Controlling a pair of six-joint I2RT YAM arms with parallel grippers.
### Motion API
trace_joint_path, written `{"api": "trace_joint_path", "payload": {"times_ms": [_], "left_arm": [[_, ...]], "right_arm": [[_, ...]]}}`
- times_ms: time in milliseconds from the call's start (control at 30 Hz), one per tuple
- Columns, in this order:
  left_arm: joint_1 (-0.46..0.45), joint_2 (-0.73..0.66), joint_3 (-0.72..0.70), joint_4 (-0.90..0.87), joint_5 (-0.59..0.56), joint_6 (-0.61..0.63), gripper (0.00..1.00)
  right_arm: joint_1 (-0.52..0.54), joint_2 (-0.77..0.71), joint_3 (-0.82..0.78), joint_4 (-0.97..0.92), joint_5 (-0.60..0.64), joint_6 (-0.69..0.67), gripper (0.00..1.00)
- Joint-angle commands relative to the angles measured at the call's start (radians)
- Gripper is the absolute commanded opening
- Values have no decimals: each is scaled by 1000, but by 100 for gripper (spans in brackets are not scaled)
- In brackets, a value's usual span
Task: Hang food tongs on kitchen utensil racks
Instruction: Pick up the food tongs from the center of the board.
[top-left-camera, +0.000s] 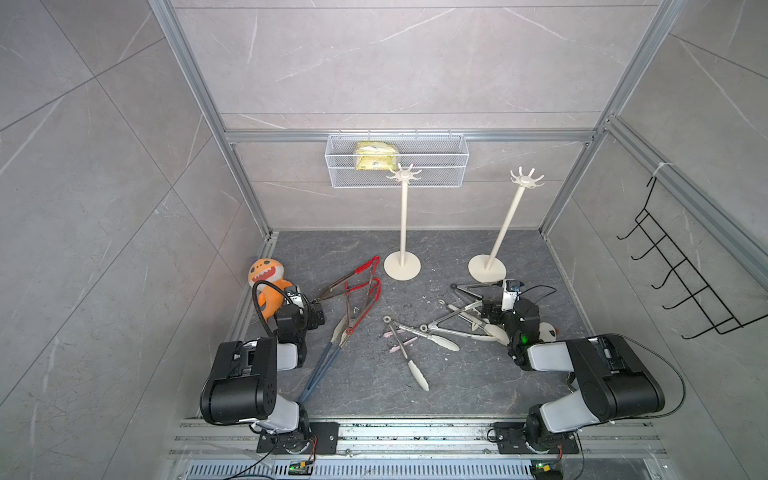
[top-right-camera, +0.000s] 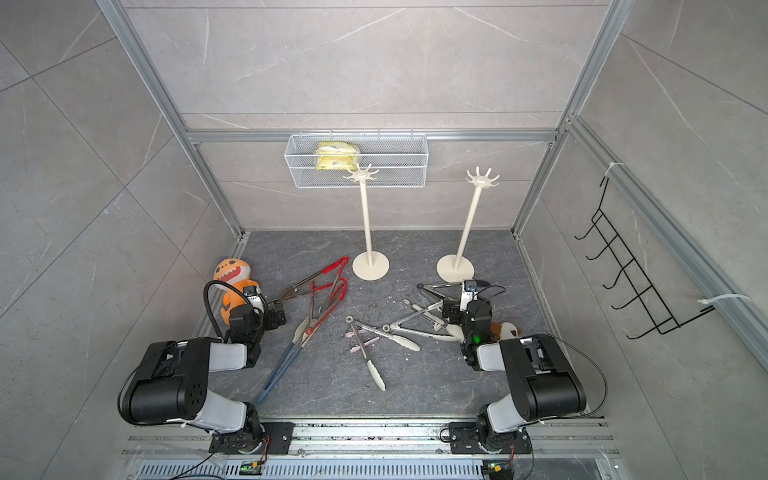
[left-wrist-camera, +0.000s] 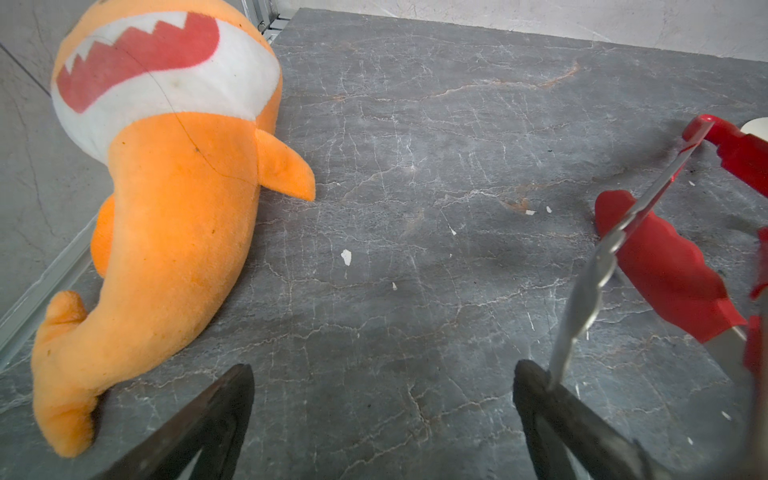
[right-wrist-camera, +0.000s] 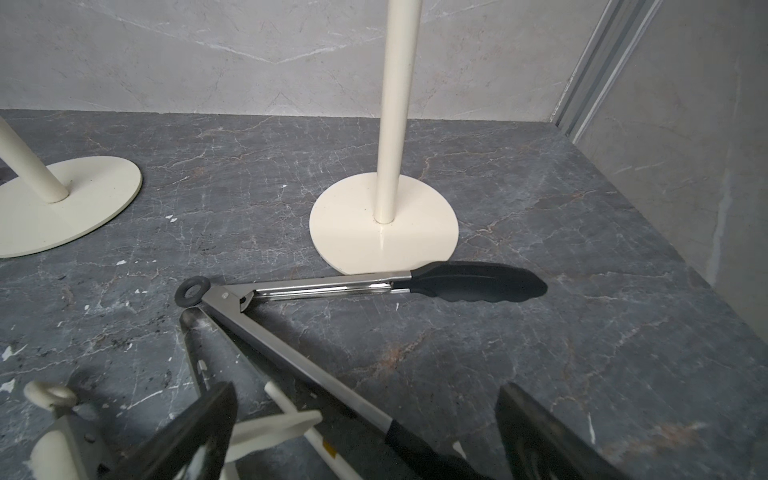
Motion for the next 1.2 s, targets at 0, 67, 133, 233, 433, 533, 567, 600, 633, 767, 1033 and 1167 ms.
{"api": "trace_joint_path", "payload": {"times_ms": [0,67,133,233,433,533,567,600,633,767,1033,1167], "left_arm": [[-5,2,29,72,-18,21,100],[-5,2,30,73,-18,21,100],[-5,2,28,72,-18,21,100],[-5,1,28,72,-18,21,100],[-5,-75,72,-57,24,34,100],[-5,-184,67,-134,42,42,100],[-7,-226,63,-159,45,41,100],[-7,-266,62,-188,51,33,100],[-7,-306,63,-213,60,18,100],[-8,-419,62,-272,109,-59,100],[-10,-547,59,-392,185,-137,100],[-10,-654,88,-573,186,-126,100]], "right_arm": [[-2,14,21,22,13,-4,100],[-2,14,21,23,13,-4,100],[-3,14,21,23,13,-4,100],[-3,14,21,22,13,-4,100],[-3,-58,24,-42,32,2,100],[-3,-130,37,-142,21,0,100],[-3,-150,50,-193,9,-4,100],[-3,-165,62,-235,-3,-8,100],[-3,-179,77,-280,-18,-6,100],[-2,-248,186,-568,-66,41,100],[0,-292,404,-1000,-209,55,100],[2,-319,441,-1107,-258,92,100]]}}
